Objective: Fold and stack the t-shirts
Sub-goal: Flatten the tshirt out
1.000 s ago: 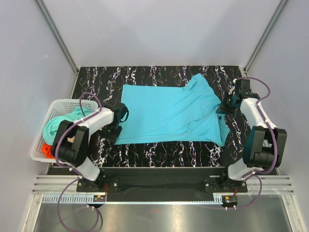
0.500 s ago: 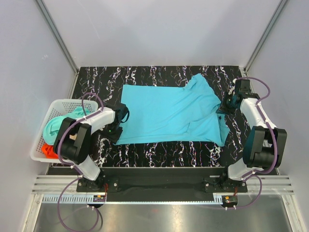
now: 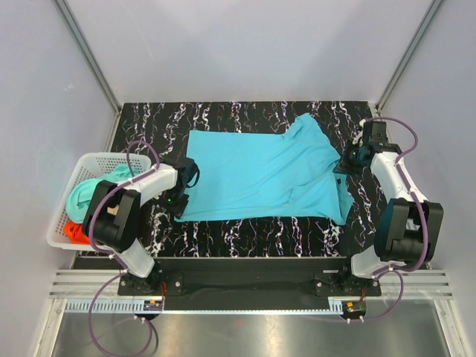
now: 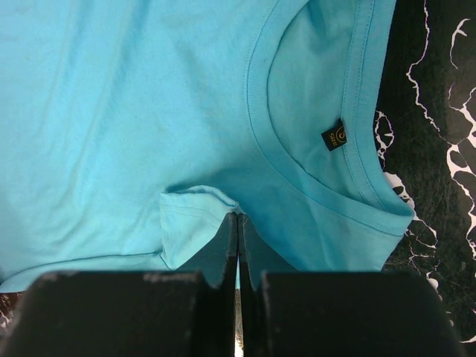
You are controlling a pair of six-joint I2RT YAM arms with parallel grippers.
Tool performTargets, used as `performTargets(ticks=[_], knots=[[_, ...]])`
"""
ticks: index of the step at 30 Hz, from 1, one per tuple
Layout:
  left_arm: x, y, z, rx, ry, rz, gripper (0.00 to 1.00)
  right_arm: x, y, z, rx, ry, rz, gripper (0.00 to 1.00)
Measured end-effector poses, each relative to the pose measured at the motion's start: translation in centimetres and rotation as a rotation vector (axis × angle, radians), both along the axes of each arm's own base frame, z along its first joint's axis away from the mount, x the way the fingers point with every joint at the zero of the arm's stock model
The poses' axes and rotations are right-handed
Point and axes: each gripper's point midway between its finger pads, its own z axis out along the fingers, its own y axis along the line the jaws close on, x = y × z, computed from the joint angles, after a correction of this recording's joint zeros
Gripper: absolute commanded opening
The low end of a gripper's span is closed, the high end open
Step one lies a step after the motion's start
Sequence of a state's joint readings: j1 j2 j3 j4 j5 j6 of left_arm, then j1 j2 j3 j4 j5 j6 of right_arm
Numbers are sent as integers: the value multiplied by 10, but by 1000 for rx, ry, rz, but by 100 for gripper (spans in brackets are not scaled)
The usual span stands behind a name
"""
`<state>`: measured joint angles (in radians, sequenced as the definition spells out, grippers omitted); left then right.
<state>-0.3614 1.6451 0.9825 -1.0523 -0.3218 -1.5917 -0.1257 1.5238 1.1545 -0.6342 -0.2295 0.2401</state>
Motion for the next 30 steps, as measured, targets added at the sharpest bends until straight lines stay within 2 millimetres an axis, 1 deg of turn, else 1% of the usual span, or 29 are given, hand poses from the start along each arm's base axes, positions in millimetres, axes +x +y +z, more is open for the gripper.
performTargets(ticks=[5,6,8,9,10,11,12,13,17,20,23,30], knots=[[2,-2,1,-9,-8,-4,0,-1,1,5,-2,-13,3,0],[3,-2,1,-12,-15,-4,2,-2,1,6,-2,-14,3,0],[4,-3,1,-26,-37,-8,11,-3,2,9,-3,-18,3,0],[3,-3,1,-31,-43,-13,18,-4,2,11,-3,-22,3,0],[3,-4,2,-35,-50,-20,21,-5,2,13,-4,-28,4,0],[3,-4,3,-39,-57,-24,22,-5,3,15,-4,-33,5,0],[4,-5,3,-44,-65,-27,7,-6,3,17,-5,-38,5,0],[6,-5,4,-48,-74,-30,0,-6,3,19,-6,-43,5,0],[10,-7,5,-58,-91,-43,0,-8,3,21,-6,-46,6,0],[8,-7,3,-60,-92,-43,0,-11,3,23,-7,-46,5,0],[8,-7,5,-63,-101,-45,0,-15,4,26,-8,-55,5,0],[10,-6,11,-58,-116,-48,0,-16,4,32,-10,-74,5,0]])
